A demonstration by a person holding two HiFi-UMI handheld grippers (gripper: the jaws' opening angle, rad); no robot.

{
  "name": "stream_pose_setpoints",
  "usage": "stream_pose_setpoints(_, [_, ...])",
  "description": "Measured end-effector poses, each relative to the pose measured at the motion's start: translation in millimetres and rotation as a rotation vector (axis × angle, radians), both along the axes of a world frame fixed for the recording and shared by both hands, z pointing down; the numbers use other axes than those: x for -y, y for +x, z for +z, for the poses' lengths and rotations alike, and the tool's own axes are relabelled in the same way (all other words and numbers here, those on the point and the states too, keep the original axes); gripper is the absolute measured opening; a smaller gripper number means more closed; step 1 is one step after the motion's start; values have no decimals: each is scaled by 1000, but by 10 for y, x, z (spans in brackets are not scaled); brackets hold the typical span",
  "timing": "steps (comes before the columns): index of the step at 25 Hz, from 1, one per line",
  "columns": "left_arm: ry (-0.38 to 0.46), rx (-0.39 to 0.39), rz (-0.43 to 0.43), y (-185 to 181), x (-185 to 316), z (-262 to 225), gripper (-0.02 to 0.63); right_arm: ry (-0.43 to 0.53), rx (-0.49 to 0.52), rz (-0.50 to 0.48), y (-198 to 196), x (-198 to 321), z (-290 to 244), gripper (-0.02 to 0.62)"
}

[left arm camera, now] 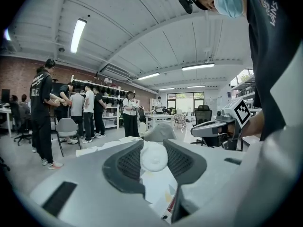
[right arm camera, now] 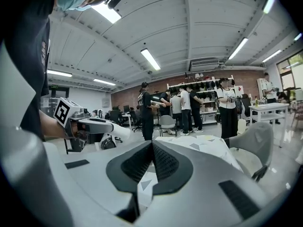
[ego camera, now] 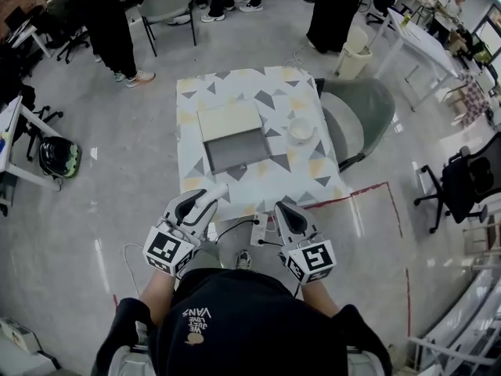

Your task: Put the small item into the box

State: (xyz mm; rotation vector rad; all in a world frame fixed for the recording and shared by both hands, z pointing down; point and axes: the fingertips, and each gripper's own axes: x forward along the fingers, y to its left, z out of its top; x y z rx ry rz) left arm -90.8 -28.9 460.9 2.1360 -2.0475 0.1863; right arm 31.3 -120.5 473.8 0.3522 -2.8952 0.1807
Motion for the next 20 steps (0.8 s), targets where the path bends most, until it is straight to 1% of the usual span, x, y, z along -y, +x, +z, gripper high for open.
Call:
stream_pose_setpoints(4, [-9, 2, 56, -231, 209, 87, 135, -7, -4, 64, -138, 119, 20, 0])
stream_pose_setpoints(9, [-10, -6, 164, -491, 482, 164, 135, -14, -17, 145, -358, 188, 24, 0])
stream_pose_setpoints(14, [-24, 13, 269, -735, 804, 302, 135, -26, -24, 215, -581, 244, 36, 0])
stream_pose_setpoints(20, [-74, 19, 373, -948, 1175, 561, 135, -33, -44, 288, -765, 296, 66, 1])
